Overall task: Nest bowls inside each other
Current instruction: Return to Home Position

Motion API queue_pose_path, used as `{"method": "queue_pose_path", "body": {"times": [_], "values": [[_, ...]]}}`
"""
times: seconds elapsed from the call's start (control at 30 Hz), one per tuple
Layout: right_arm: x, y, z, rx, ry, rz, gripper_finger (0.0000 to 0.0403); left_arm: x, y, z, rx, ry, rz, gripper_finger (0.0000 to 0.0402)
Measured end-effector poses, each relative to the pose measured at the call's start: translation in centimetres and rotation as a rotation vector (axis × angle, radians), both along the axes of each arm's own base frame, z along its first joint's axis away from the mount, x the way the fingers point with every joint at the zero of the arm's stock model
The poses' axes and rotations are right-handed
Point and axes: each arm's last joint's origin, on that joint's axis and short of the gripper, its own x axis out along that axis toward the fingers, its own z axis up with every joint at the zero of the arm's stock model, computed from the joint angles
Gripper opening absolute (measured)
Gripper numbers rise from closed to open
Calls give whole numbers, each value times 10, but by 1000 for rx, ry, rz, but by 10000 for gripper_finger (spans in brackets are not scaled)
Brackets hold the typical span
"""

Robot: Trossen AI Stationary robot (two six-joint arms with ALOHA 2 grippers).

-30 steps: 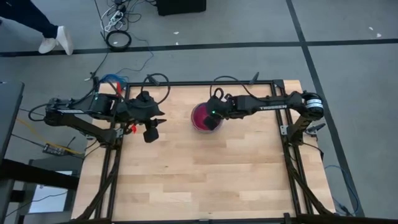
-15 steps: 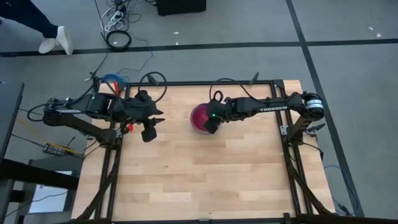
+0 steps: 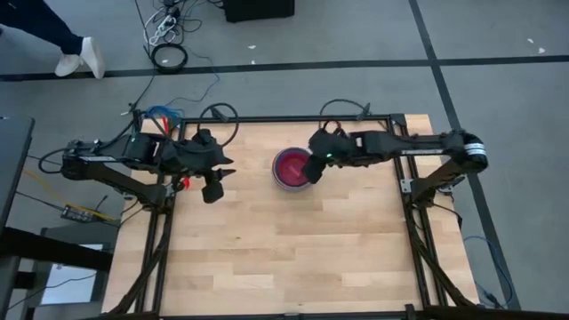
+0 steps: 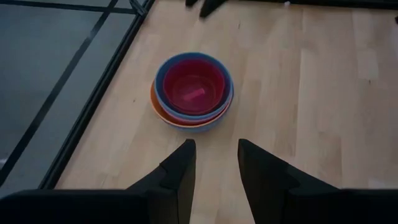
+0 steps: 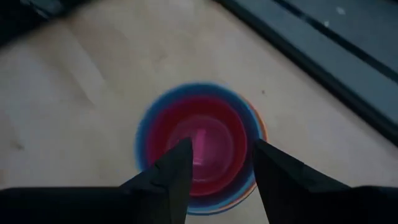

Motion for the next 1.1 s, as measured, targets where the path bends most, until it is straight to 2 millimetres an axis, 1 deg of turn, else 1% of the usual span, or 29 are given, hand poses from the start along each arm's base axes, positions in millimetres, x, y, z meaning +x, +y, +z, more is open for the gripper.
{"method": "queue_pose_path", "body": {"times": [0.07, 0.1, 0.2, 0.27, 0.33, 0.4, 0.5, 0.53, 0.6, 0.67, 0.73, 0.83, 0.9, 1.0, 1.1], "values": [[-11, 4, 16, -11, -57, 19, 153, -4, 0, 2, -6, -3, -7, 129], [-17, 6, 24, -14, -100, 27, 153, -7, 0, 7, -18, -22, -18, 129], [-37, 18, 46, -24, -179, 78, 154, -20, -3, 27, -59, -111, -72, 129], [-50, 28, 59, -68, -208, 162, 155, -31, -5, 40, -44, -173, -138, 129], [-66, 40, 74, -162, -236, 293, 155, -44, -7, 57, 18, -285, -200, 129], [-82, 49, 89, -274, -276, 420, 154, -63, -5, 76, 108, -438, -221, 129], [-112, 56, 110, -353, -382, 508, 154, -107, 4, 102, 188, -693, -203, 129], [-124, 55, 116, -359, -418, 517, 154, -121, 8, 107, 191, -760, -193, 129], [-153, 53, 127, -365, -483, 528, 154, -151, 15, 110, 190, -867, -173, 129], [-178, 50, 133, -383, -545, 551, 154, -173, 20, 103, 174, -922, -162, 129], [-199, 47, 134, -394, -609, 596, 153, -182, 22, 87, 141, -928, -151, 129], [-220, 43, 128, -400, -716, 630, 154, -175, 21, 55, 110, -896, -111, 129], [-227, 41, 116, -406, -746, 633, 154, -167, 20, 35, 108, -910, -104, 129], [-231, 40, 92, -403, -773, 623, 153, -155, 18, 6, 120, -943, -68, 129], [-227, 41, 66, -405, -830, 600, 155, -134, 14, -33, 144, -917, -23, 129]]}}
